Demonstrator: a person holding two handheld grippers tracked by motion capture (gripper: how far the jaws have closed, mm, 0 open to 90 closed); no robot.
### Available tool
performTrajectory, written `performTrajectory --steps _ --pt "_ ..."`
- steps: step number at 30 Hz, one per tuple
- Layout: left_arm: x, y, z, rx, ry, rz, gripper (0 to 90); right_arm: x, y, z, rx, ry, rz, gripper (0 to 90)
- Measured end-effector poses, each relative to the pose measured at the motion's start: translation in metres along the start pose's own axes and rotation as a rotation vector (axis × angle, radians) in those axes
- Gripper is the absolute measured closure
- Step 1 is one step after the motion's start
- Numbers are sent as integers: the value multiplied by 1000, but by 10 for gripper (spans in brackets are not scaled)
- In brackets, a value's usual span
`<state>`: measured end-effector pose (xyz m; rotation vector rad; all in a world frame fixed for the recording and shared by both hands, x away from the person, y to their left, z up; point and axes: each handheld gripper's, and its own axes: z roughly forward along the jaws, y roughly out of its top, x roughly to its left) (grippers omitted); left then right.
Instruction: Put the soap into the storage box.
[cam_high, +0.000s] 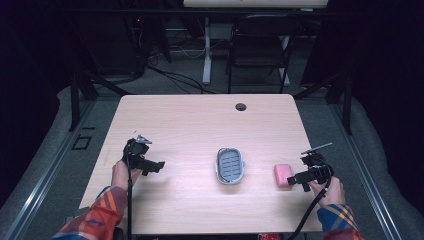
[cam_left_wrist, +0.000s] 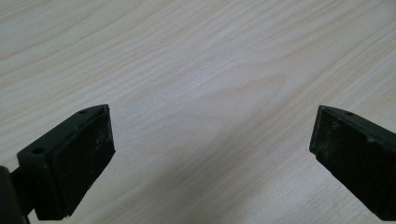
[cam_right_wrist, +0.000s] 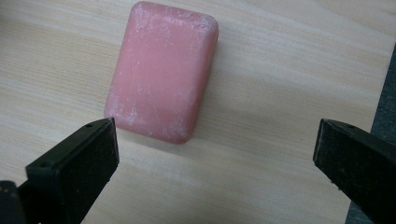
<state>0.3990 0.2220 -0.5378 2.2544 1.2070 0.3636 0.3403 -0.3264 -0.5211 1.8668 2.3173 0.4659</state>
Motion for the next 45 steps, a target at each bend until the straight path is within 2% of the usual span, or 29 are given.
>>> performTrajectory --steps 7,17,19,23,24,26,32,37,40,45 --pt "0 2 2 7 -3 5 0 2 2 0 18 11 2 0" --pt "-3 3 4 7 -6 18 0 4 3 0 41 4 14 0" --pt "-3 3 4 5 -7 14 0 4 4 0 65 11 6 0" --pt "-2 4 7 22 -14 18 0 5 5 2 50 19 29 0" --pt "-2 4 8 25 -17 17 0 4 6 1 63 17 15 0" --pt "-3 4 8 26 -18 19 0 5 7 1 63 20 19 0" --pt "-2 4 8 26 -21 15 0 13 16 6 67 30 30 0" --pt "-3 4 8 29 -27 20 0 13 20 10 113 30 14 0" --pt "-3 4 9 32 -29 24 0 14 21 14 101 34 34 1" --pt "-4 4 10 37 -31 26 0 15 24 18 130 38 36 7"
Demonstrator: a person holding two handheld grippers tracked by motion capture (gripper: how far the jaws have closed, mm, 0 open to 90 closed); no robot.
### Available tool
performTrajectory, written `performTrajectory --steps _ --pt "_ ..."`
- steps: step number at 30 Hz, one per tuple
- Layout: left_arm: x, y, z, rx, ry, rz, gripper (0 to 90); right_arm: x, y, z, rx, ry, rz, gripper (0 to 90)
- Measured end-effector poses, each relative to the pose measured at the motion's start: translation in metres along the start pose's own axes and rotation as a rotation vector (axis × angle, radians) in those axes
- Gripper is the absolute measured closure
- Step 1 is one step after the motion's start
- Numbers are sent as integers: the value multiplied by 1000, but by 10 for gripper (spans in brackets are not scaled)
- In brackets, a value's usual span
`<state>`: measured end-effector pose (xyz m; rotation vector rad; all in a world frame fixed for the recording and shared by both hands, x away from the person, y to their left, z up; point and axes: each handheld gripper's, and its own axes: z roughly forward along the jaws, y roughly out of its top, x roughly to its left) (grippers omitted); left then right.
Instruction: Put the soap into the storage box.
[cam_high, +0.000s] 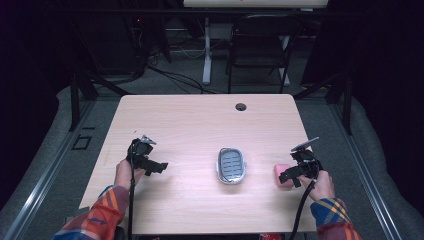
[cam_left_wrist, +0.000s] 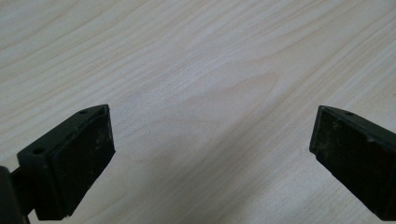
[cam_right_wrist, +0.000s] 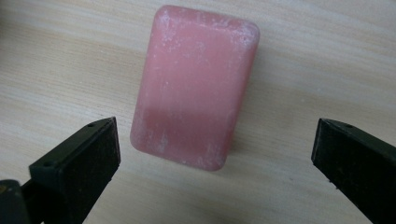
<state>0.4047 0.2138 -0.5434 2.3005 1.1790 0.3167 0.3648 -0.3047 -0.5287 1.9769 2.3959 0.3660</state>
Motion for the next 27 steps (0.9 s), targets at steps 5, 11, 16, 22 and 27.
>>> performTrajectory --steps 5,11,16,22,27 --pt "-1 0 -1 -6 2 -2 0 3 5 3 1 11 7 7" --pt "-2 0 -2 -9 3 -1 0 8 10 6 6 19 18 7" --pt "-2 0 -1 -8 2 2 0 7 15 8 10 33 25 14" --pt "-3 1 0 -2 1 5 0 9 19 8 -9 53 50 163" --pt "-3 1 0 -4 1 9 0 13 20 8 -5 39 79 214"
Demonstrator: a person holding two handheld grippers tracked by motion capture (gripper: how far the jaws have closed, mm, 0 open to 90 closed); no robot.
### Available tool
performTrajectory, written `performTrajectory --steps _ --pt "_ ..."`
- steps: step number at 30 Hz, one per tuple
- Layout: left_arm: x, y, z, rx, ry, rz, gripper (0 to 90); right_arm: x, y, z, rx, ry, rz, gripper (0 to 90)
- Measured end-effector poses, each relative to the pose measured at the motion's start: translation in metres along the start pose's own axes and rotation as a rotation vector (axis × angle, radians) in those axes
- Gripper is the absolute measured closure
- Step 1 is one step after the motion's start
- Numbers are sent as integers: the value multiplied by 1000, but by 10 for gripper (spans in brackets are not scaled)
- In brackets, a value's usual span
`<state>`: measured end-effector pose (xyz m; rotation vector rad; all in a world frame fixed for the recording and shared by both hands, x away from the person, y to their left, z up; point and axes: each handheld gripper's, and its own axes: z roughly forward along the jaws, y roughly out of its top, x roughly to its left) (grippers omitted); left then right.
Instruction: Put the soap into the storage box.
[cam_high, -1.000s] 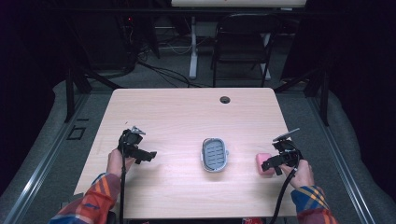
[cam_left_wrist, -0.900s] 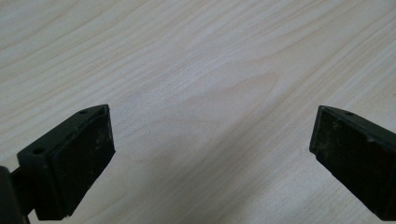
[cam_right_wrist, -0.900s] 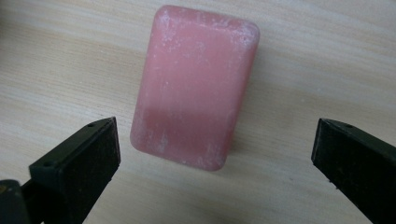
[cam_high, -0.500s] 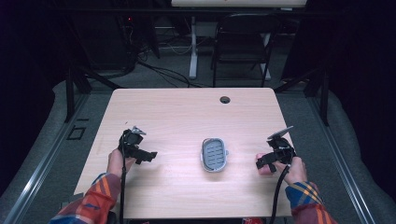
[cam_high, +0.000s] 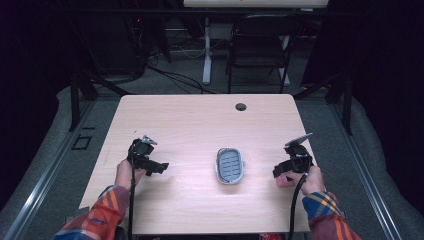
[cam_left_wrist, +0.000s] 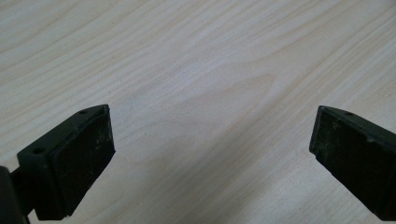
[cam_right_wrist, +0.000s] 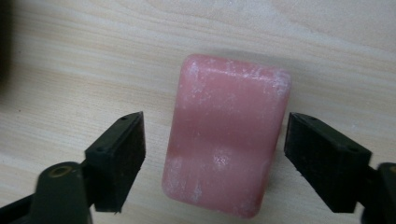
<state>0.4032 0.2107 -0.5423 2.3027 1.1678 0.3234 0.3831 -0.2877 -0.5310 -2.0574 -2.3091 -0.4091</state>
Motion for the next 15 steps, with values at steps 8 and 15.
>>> performTrajectory --steps 8,15 --pt "-1 0 1 7 -6 10 0 2 1 5 -3 -41 1 270" --pt "-2 0 2 16 -8 18 0 1 1 11 12 -50 37 308"
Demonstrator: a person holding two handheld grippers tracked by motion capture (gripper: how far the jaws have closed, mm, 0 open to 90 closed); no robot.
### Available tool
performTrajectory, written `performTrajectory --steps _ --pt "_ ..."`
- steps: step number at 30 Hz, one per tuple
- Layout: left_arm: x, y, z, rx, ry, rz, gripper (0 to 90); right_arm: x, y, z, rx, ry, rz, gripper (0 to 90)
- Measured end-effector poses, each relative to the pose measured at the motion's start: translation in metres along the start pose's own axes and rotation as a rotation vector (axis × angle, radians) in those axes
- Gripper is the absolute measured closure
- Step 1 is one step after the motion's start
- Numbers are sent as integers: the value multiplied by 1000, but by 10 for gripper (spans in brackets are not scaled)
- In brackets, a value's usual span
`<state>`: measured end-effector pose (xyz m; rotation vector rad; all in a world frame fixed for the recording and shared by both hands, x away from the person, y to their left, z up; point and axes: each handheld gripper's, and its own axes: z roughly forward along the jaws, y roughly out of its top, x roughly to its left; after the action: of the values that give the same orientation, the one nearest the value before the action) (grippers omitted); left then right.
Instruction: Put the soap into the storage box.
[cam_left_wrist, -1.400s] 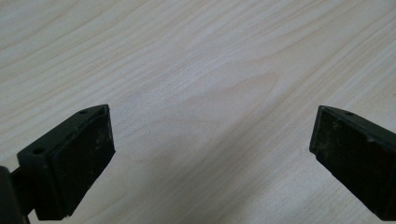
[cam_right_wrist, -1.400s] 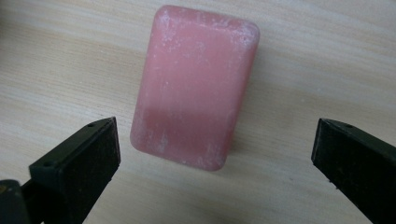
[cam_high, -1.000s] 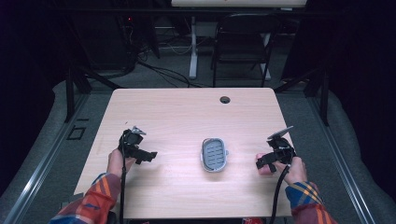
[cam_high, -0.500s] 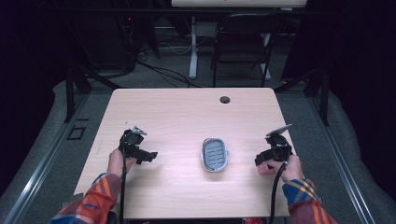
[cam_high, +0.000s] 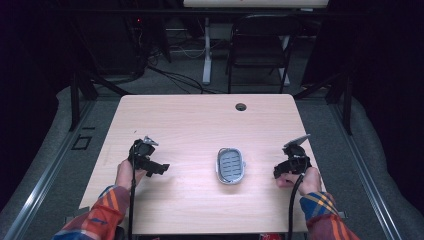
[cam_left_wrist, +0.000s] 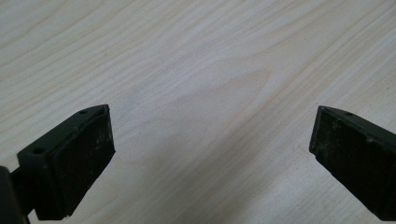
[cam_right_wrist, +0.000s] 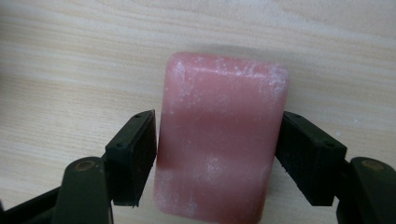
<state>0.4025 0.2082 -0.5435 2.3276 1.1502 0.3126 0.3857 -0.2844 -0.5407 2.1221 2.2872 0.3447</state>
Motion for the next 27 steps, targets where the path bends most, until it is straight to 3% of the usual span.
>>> performTrajectory --steps 3,11,20,27 --pt "0 0 0 -2 -1 3 0 0 0 2 14 -15 -13 317" --pt "-1 0 0 0 -1 7 0 1 0 4 3 -19 7 342" --pt "-1 0 0 -4 -3 10 0 3 -1 3 15 -39 -24 354" --pt "-1 1 0 -4 -7 15 0 1 0 4 14 -18 -34 360"
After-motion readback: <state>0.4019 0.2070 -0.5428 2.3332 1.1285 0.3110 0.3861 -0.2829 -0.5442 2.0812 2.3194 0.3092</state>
